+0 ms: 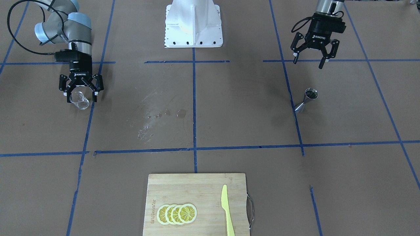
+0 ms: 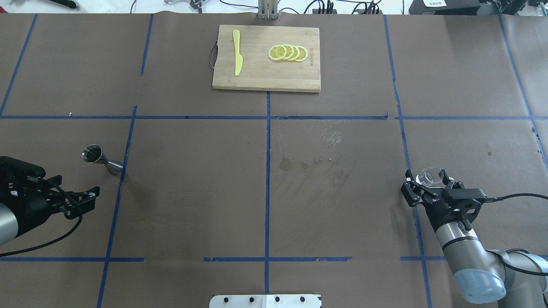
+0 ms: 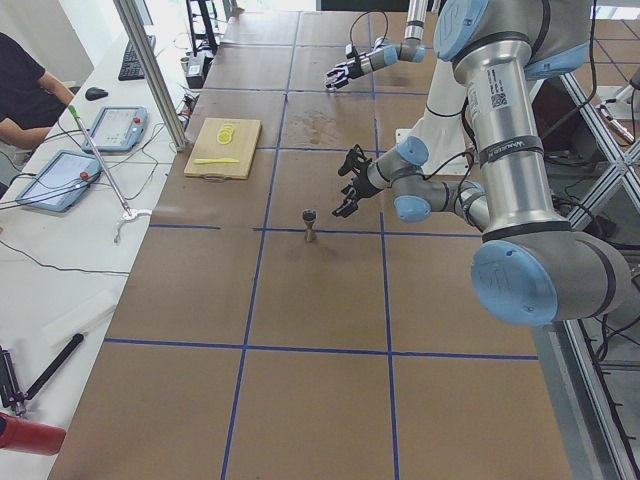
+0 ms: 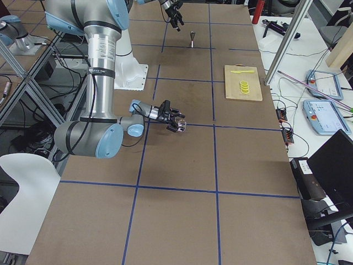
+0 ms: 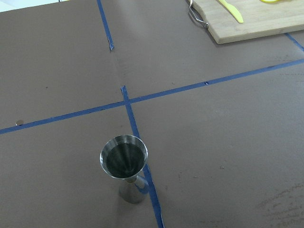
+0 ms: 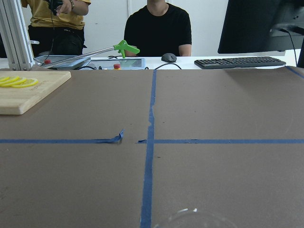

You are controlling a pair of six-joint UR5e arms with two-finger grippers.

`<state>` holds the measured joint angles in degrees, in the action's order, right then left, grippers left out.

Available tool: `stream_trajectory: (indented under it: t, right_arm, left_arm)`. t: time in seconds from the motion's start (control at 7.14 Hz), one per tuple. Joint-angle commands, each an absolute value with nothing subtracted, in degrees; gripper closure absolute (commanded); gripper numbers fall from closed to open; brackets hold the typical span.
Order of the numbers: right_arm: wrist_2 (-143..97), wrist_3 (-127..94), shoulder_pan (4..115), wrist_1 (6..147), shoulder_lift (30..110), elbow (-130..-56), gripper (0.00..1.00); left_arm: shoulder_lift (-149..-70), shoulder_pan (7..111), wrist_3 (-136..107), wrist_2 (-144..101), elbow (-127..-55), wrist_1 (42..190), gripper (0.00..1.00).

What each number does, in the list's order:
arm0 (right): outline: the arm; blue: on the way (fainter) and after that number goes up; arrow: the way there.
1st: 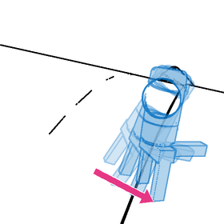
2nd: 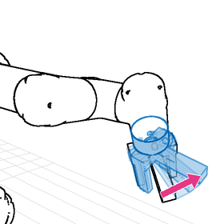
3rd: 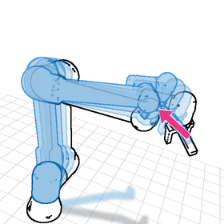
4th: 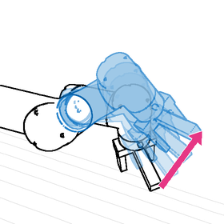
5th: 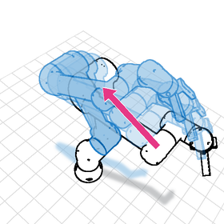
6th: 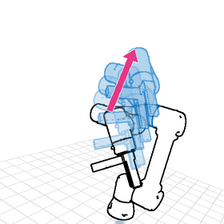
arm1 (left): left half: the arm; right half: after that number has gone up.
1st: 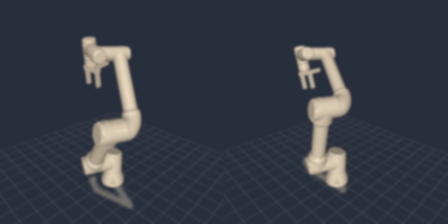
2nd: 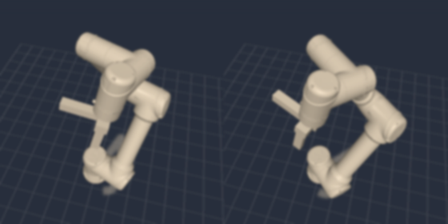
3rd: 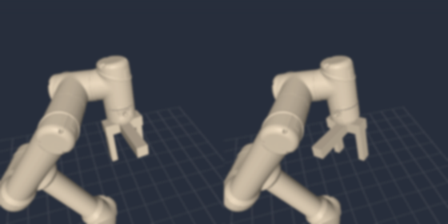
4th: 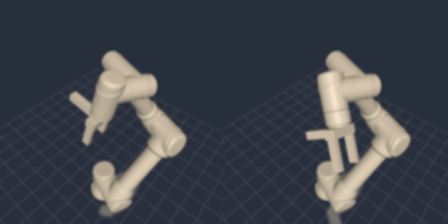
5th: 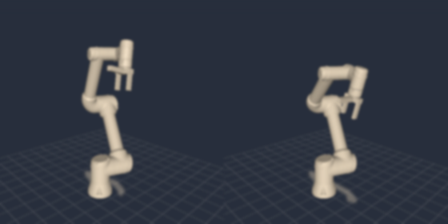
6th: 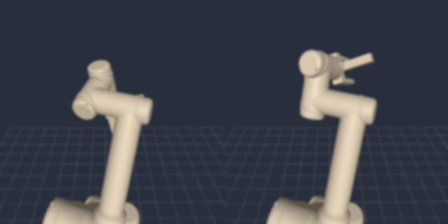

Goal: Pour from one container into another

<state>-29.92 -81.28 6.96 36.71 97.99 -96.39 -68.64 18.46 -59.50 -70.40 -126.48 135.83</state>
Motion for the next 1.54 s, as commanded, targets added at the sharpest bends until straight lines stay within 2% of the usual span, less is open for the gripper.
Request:
stream_trajectory:
  t: [0.0,0.28,0.56,0.98,1.4]
  right_arm:
    - [-32.33,-78.51,7.12,36.74,99.13,-98.86,0.00]
    - [-35.58,-76.83,7.12,37.09,103.69,-103.08,0.00]
    - [-40.49,-76.38,7.21,37.00,104.50,-103.53,0.00]
    - [-56.38,-75.24,7.38,37.70,114.59,-113.87,0.00]
    - [-75.32,-75.23,12.97,52.59,114.96,-126.42,0.00]
  left_arm:
    - [-68.73,18.54,-59.50,-70.40,-126.47,135.88,0.00]
    - [-69.26,18.46,-59.50,-70.40,-126.13,135.88,0.00]
    - [-69.70,18.54,-59.41,-70.49,-126.12,135.88,0.00]
    - [-69.61,18.63,-57.83,-74.50,-126.47,135.79,0.00]
    - [-69.61,22.04,-53.46,-81.35,-126.21,135.62,0.00]
